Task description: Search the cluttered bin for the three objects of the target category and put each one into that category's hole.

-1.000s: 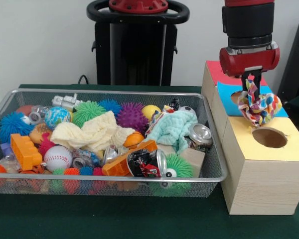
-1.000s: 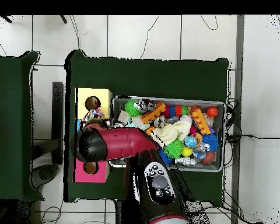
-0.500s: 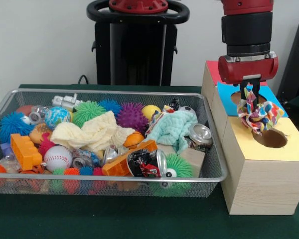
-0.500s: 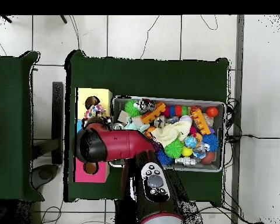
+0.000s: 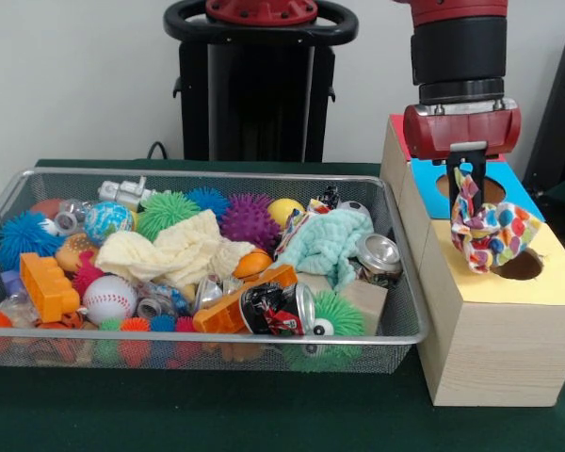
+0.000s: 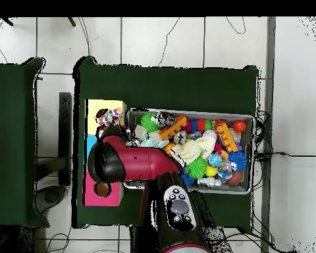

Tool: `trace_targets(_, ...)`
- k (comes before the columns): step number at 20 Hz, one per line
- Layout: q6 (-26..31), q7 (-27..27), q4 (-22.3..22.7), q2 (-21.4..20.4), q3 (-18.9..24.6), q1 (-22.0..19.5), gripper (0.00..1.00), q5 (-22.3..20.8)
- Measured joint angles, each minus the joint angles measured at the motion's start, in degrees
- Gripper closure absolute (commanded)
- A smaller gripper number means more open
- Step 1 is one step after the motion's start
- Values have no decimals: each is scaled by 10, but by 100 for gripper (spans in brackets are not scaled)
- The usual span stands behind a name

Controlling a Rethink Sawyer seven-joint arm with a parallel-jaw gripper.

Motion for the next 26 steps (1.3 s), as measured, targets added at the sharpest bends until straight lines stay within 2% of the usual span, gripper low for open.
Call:
trace_targets(13, -5, 0, -3, 31, -12, 13, 100, 32)
trace_targets(26, -5, 0, -3, 31, -11, 13, 100, 36)
